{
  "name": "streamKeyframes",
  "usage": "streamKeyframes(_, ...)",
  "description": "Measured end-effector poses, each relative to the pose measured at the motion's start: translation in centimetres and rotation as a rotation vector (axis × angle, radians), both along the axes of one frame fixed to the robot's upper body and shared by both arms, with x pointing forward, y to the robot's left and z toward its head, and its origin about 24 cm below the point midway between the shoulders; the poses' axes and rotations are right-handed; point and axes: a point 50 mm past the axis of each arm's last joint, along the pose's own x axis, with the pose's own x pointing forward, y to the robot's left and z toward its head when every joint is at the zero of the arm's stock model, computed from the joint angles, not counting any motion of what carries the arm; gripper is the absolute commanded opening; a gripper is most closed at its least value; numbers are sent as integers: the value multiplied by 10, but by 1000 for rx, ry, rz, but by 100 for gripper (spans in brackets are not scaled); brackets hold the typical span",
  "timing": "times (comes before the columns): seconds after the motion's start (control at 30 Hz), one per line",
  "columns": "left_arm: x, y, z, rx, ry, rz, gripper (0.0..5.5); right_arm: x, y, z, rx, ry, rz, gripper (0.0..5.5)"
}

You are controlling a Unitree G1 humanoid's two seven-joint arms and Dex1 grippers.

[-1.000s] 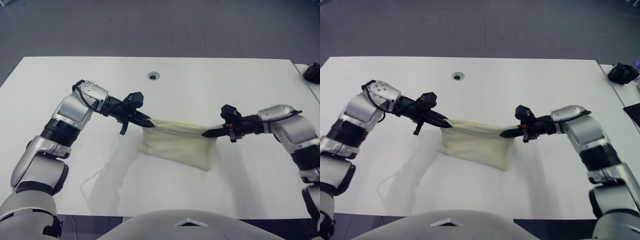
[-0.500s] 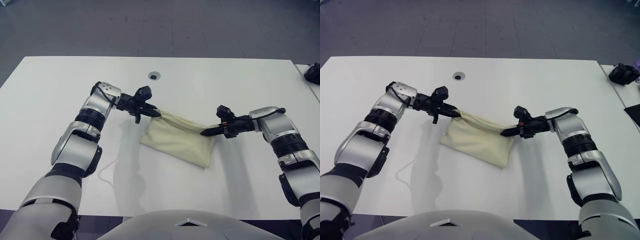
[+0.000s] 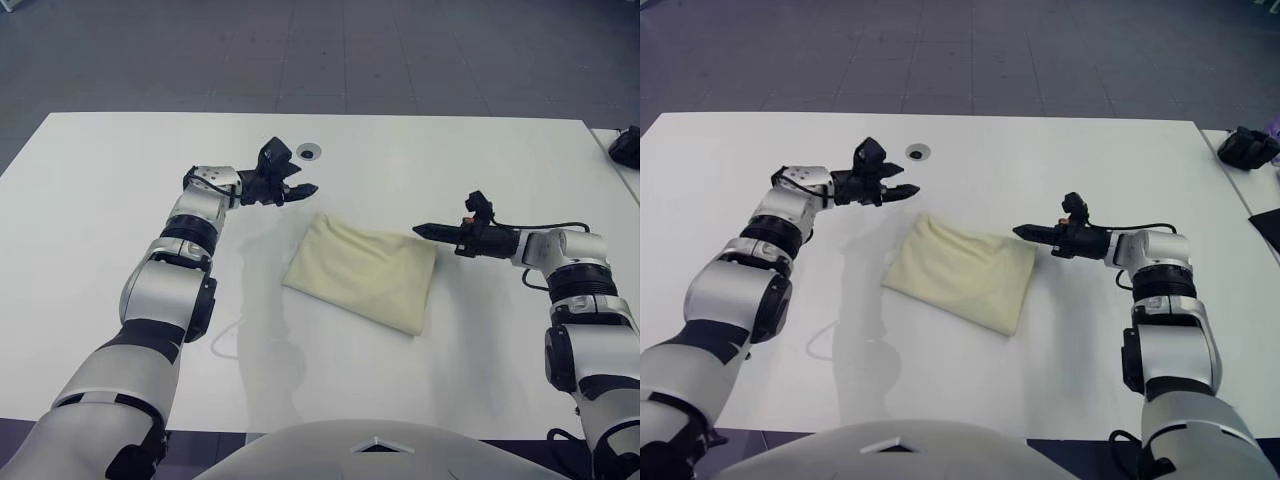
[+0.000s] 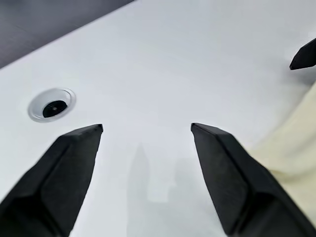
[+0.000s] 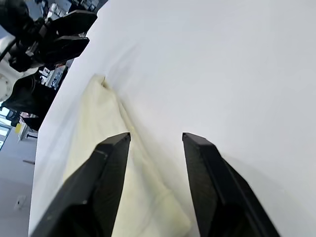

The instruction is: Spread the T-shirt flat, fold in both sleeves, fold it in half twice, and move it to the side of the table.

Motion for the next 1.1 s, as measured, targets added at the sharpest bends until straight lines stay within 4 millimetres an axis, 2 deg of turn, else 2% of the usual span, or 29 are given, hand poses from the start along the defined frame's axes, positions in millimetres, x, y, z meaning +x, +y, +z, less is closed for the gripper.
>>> streamKeyframes(0.03, 1, 0, 7, -22, -36, -6, 406, 2, -3, 4, -7, -21, -31, 274)
streamKeyframes(0.07, 1, -1, 11, -41, -60, -20, 390, 3, -4, 7, -8, -40, -45, 294)
streamKeyframes(0.17, -6, -4, 24, -88, -132, -110, 350, 5, 1, 30, 17, -144, -42, 247)
streamKeyframes(0.23, -17, -7, 20, -114, -124, -171, 316, 4, 22, 48, 61, -219, 24, 214)
streamKeyframes(0.33, -33, -13, 9, -104, -71, -249, 268, -1, 60, 51, 129, -235, 125, 168)
streamKeyframes(0.4, -43, -16, 2, -108, -17, -292, 234, -4, 82, 46, 162, -208, 176, 137)
streamKeyframes(0.5, -53, -24, -9, -77, 45, -344, 185, -6, 104, 33, 193, -165, 183, 90)
streamKeyframes(0.57, -55, -31, -18, -61, 69, -343, 148, -3, 110, 21, 182, -137, 151, 54)
streamKeyframes(0.67, -57, -45, -40, -44, 127, -331, 97, -4, 110, -11, 130, -20, 88, 6)
streamKeyframes(0.77, -56, -45, -61, -1, 168, -280, 50, 0, 114, -18, 64, -43, 120, 0)
streamKeyframes(0.93, -45, -37, -63, -7, 131, -182, 126, 16, 106, -19, 80, -56, 12, 0)
streamKeyframes(1.1, -41, -27, -64, -54, 159, -131, 210, 18, 98, -18, 133, -27, -73, 0)
